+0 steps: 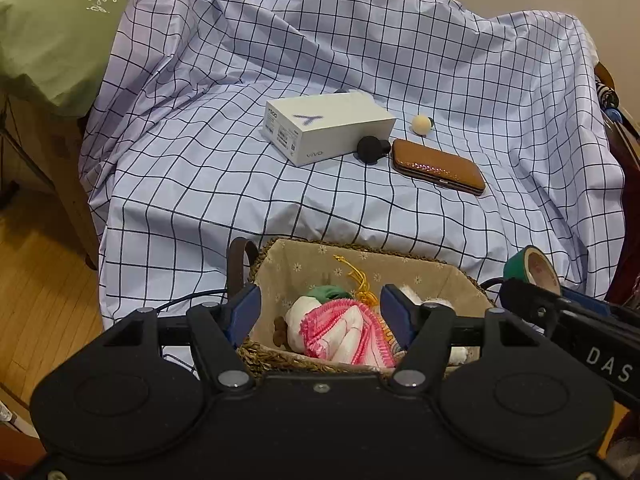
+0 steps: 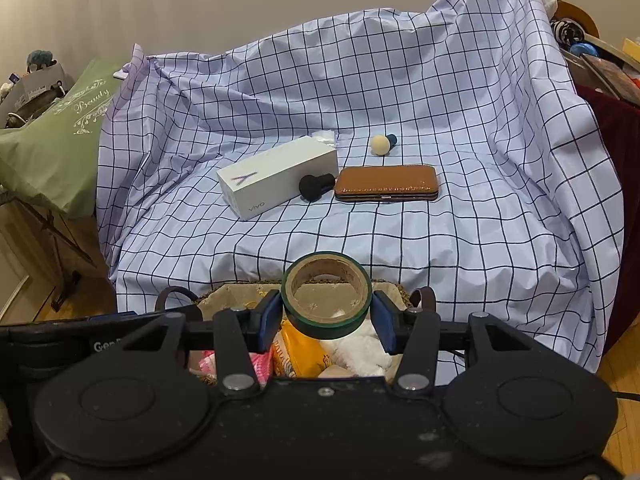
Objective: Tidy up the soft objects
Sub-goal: 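Open the left tool over the basket while the right tool releases the green tape roll, then lift both open tools away from the basket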
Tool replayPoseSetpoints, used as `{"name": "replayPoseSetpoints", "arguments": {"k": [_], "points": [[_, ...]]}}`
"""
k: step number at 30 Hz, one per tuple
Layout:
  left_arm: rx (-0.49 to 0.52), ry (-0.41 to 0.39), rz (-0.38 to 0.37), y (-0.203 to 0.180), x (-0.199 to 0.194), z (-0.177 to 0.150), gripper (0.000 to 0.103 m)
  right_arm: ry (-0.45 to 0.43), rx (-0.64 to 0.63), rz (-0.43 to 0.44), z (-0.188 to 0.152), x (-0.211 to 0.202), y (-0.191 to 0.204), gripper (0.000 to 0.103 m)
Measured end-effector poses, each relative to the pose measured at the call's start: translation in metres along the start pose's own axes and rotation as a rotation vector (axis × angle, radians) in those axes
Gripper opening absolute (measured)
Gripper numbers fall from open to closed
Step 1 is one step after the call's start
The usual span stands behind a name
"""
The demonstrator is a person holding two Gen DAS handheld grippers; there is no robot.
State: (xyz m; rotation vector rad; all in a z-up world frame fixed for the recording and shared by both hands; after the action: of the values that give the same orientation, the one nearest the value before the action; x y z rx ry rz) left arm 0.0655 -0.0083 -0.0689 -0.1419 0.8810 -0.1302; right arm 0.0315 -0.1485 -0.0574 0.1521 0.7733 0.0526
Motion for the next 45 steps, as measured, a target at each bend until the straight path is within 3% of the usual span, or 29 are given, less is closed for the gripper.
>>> {"name": "replayPoseSetpoints", "arguments": {"k": [23,26,41,45], "points": [[0.036,0.012,0.006,-0.004,0.001,-0.001,0.063,-0.009,0.003,0.0,0.001,-0.001,-0.002,0.055],[0.041,0.011,0.01,-0.005,0.001,-0.001,0.068,-0.005,0.006,-0.003,0.001,-0.001,-0.003,0.057],[0.049,0.002,0.043,0.0,0.002,0.003,0.07,-0.015,0.02,-0.04,0.003,0.005,-0.01,0.069],[0.052,-0.01,0.057,0.003,0.004,0.007,0.077,-0.034,0.017,-0.052,0.008,0.008,-0.013,0.079]]}}
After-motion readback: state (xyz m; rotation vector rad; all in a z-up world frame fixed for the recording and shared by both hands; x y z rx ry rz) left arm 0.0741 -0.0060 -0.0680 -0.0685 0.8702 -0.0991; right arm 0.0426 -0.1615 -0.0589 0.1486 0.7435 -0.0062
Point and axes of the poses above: each gripper's, at about its wrist camera, not at the fingertips, and x roughly the way its jaws point, y to its left, z to its top, the point moved 6 cm from there along x, roughly the way its jaws point, and after that the axes turned 5 degrees about y, right-handed, at the moved point
